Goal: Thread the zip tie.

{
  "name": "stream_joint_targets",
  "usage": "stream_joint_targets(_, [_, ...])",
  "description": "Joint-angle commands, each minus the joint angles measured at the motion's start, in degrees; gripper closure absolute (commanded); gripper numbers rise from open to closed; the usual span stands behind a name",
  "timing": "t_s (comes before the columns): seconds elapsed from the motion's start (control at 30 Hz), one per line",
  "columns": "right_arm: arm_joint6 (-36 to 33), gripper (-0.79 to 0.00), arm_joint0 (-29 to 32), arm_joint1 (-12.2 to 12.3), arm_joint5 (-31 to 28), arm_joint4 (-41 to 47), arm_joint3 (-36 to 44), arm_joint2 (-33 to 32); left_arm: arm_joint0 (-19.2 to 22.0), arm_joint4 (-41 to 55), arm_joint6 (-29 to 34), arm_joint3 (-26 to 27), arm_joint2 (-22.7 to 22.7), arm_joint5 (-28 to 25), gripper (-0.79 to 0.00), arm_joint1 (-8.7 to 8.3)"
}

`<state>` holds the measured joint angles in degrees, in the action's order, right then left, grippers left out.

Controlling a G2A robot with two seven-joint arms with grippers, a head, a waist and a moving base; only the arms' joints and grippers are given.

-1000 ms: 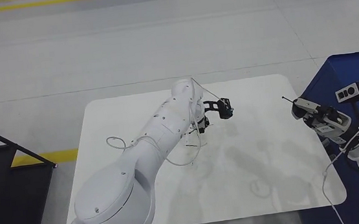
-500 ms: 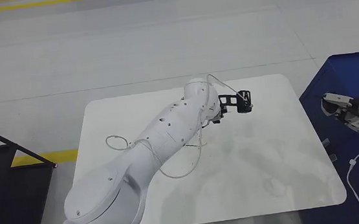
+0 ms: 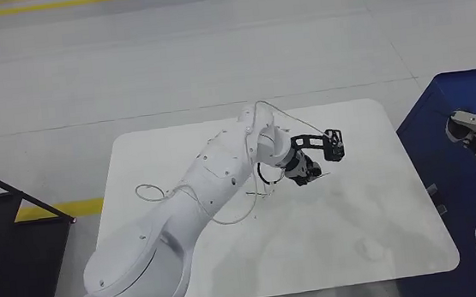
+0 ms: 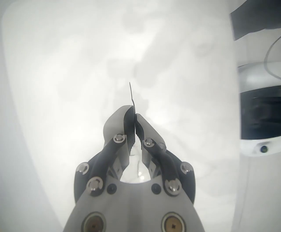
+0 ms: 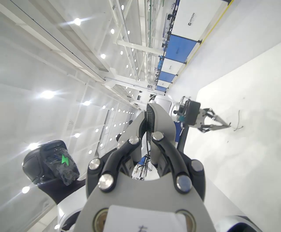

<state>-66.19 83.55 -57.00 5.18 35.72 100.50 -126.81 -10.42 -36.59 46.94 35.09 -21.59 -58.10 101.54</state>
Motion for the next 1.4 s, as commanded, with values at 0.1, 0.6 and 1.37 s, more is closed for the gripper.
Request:
stream_joint_targets(0.1, [-0.5, 0.000, -0.2, 0.4, -2.6, -0.9, -1.1, -0.5, 2.4, 24.1, -0.6, 6.7, 11.0, 0.1, 0.000, -3.59])
stream_joint_targets(0.6, [-0.5, 0.000, -0.2, 0.4, -2.6, -0.9, -1.1, -0.5, 2.4, 31.1, -0.6, 11.4, 11.9, 0.1, 0.000, -5.46])
stream_joint_targets(1.37, [-7.0, 0.000, 2.5, 0.7, -33.5, -9.6, -5.5, 1.2, -3.2, 72.7, 17.1, 18.4, 2.7, 21.4, 0.000, -7.25])
